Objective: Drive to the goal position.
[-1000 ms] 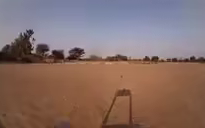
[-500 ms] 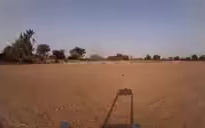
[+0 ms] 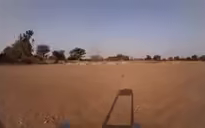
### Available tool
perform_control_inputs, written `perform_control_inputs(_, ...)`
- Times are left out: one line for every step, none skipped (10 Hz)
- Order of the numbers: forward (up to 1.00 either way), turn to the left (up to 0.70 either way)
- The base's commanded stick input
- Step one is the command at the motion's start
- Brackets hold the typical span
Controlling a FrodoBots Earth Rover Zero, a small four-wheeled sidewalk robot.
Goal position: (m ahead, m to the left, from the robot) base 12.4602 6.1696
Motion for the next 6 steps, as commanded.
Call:
perform_control_inputs(0.67,0.0)
perform_control_inputs(0.67,0.0)
perform_control_inputs(0.67,0.0)
perform_control_inputs(0.67,0.0)
perform_control_inputs(0.67,0.0)
perform_control_inputs(0.67,0.0)
